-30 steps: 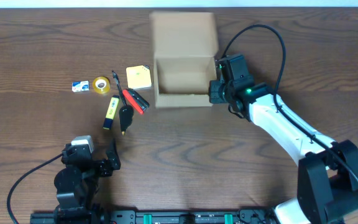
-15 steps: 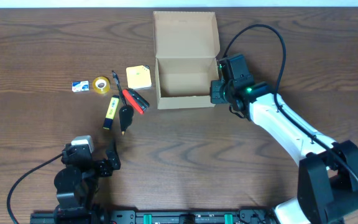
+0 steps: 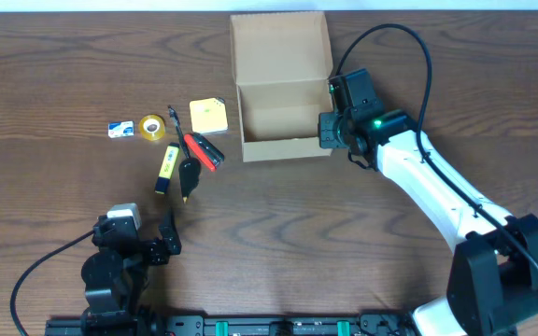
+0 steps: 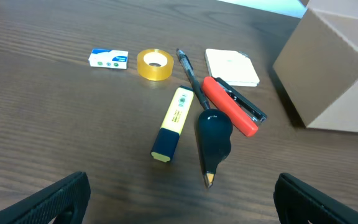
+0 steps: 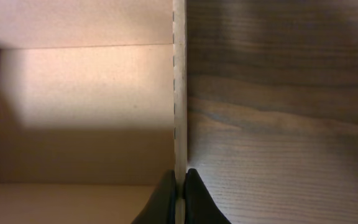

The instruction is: Pack container

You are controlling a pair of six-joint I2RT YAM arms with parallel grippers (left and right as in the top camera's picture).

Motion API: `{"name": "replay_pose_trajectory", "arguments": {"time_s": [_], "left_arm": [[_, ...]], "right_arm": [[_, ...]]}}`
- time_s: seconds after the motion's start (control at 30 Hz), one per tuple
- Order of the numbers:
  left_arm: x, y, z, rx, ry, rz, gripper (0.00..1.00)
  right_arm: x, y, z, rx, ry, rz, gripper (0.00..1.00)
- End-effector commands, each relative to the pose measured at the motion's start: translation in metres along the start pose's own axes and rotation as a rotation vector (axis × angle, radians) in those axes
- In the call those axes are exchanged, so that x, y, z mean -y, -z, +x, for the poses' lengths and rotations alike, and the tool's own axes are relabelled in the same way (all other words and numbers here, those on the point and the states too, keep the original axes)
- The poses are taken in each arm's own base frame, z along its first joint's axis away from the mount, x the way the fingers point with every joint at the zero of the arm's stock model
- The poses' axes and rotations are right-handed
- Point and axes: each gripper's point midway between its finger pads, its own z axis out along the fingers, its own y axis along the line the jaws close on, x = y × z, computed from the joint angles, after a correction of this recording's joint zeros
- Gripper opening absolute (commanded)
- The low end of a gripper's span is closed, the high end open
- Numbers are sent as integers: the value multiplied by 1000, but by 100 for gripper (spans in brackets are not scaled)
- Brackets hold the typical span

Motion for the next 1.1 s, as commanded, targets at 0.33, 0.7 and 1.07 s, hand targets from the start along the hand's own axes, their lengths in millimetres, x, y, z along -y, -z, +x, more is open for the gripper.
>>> {"name": "replay_pose_trajectory", "arguments": {"time_s": [0.33,0.7,1.07], "left_arm": [[0,-2,5,-9,10,1,95],[0,-2,5,-9,10,1,95],[0,-2,5,-9,10,1,95]], "right_arm": [[0,3,-7,13,8,9,25],[0,3,-8,18,8,9,36],[4,3,-6,10,58,26,36]]}}
